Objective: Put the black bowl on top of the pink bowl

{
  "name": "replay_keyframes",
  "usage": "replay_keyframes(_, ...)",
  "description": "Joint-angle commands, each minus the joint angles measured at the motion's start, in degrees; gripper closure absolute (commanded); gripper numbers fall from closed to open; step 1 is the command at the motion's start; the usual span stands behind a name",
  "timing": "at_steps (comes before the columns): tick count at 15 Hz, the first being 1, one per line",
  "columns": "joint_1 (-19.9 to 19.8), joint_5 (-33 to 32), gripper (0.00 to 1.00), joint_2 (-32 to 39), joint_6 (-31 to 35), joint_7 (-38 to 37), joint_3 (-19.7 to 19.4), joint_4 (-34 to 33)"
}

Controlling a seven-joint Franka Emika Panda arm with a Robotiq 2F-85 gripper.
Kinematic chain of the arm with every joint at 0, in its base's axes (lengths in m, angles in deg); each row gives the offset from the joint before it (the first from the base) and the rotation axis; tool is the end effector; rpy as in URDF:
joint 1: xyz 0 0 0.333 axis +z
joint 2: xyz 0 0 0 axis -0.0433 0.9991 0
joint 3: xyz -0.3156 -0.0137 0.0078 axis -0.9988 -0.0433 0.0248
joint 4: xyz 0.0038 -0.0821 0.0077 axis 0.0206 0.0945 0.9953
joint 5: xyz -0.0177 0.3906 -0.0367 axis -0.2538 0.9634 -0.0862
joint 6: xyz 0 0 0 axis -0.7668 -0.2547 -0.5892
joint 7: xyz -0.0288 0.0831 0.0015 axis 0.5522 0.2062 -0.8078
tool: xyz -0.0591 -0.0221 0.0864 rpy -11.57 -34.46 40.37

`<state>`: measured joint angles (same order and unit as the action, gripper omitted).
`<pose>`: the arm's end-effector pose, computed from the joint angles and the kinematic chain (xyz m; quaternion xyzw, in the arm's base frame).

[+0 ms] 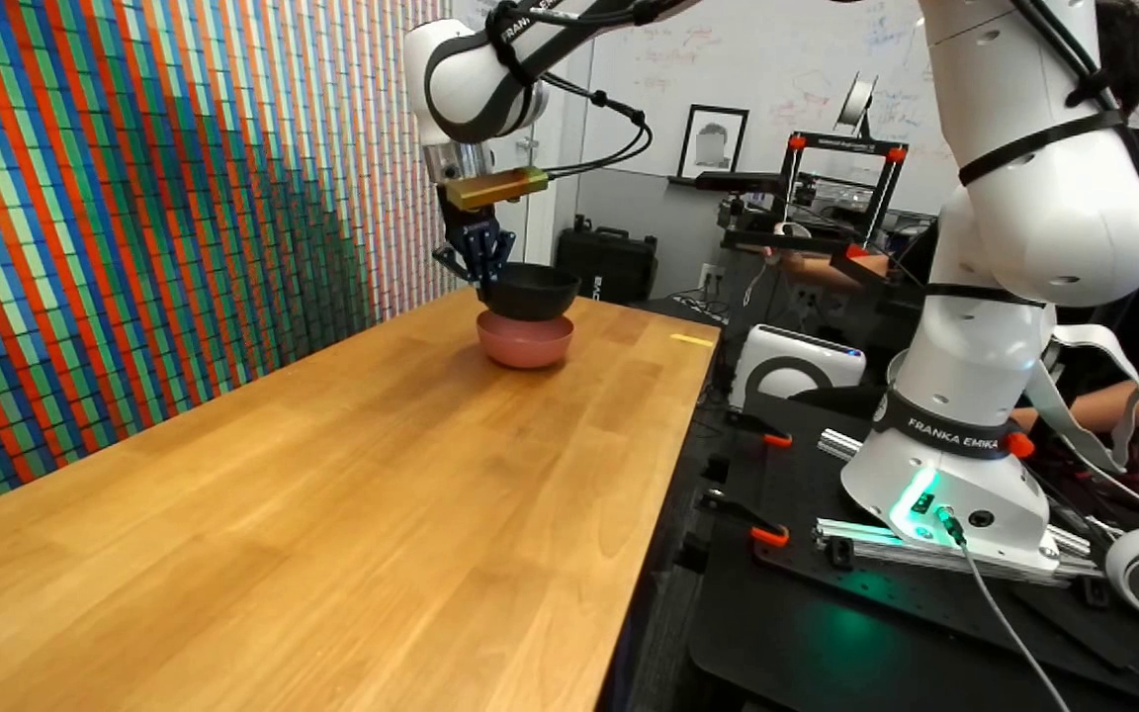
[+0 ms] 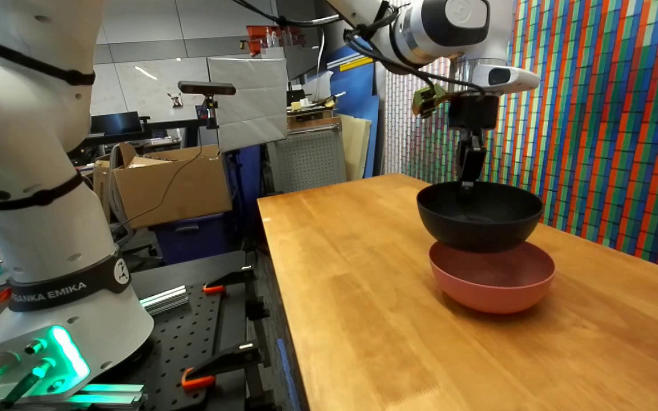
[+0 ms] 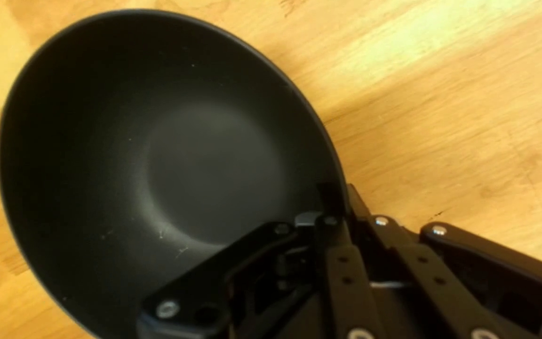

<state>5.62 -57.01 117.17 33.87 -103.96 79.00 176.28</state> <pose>0.6468 0.0277 0.2866 0.9682 -0.2234 -0.0665 0.0905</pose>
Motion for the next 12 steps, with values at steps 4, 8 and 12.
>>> replay_keyframes(4, -0.2, -2.9, 0.92, -0.4, 11.6, -4.6, -2.1, 5.6)
replay_keyframes(8, -0.3, -2.7, 0.5, 0.0, 12.0, -5.3, -2.8, 5.5)
replay_keyframes(12, -0.9, 0.2, 0.19, -2.2, 6.4, -1.4, -0.4, 4.0)
